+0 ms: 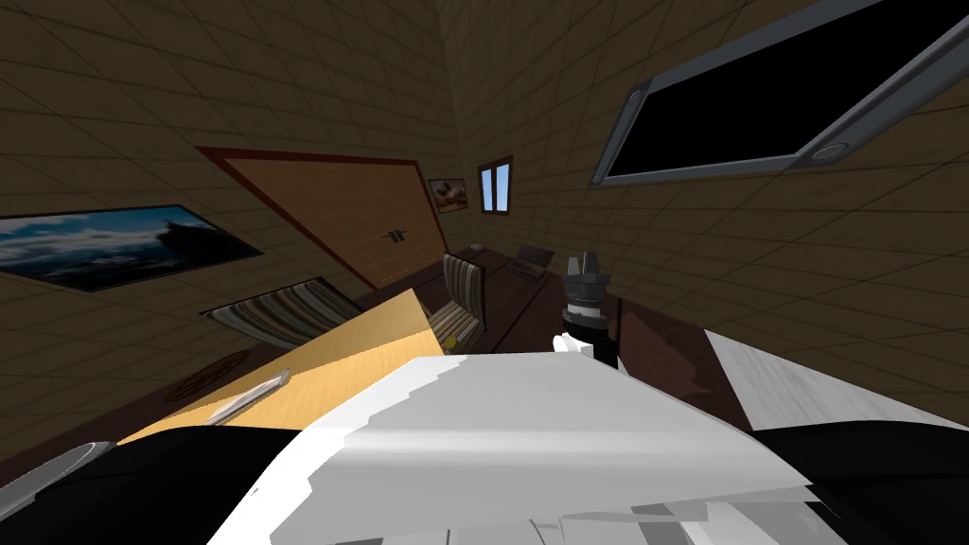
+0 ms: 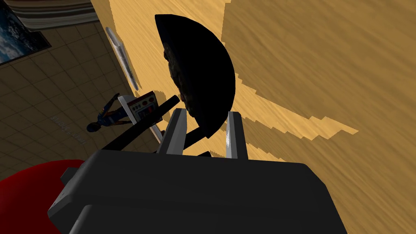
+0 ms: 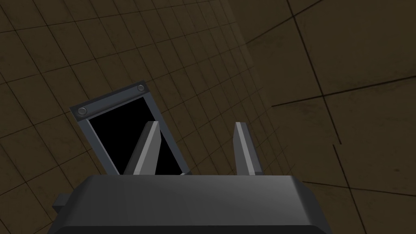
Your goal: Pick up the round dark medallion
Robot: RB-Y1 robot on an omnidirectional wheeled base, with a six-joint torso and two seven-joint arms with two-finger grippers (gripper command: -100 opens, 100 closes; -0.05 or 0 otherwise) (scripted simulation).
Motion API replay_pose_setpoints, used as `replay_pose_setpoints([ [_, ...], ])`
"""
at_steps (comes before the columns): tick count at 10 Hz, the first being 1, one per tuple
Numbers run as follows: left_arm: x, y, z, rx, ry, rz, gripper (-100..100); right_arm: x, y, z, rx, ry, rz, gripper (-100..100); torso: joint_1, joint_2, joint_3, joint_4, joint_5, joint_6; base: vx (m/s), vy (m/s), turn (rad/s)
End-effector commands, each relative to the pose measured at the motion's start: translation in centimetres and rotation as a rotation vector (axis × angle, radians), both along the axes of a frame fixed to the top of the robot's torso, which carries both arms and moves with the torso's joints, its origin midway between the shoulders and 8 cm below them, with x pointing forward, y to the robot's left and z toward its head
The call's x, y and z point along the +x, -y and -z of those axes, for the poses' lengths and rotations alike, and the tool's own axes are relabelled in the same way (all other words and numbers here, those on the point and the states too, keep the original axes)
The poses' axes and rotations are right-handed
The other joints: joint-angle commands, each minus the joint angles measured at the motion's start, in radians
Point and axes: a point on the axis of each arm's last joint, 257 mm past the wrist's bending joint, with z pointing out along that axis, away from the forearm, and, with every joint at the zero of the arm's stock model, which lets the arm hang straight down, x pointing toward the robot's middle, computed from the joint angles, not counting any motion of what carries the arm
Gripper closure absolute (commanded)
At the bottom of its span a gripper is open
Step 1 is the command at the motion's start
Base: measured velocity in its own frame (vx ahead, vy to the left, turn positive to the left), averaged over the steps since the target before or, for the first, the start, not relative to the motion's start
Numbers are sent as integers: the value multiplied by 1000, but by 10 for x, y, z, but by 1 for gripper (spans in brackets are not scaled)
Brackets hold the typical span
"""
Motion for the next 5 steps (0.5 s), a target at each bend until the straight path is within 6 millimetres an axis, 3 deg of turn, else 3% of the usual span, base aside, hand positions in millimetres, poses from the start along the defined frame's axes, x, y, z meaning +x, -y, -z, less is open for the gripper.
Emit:
replay_pose_setpoints([
  [1,0,-7,-6,-1,-1,5,100,0,0,0,0,0,0,0,0,0,0,0,0,0,12,-57,68],
  [4,-1,-10,-8,0,-1,7,100,0,0,0,0,0,0,0,-6,-1,0,0,-1,0,12,-64,34],
  [5,-1,-9,-7,-1,-1,6,0,0,0,0,0,0,0,0,-3,0,0,0,-1,0,1,-7,1],
])
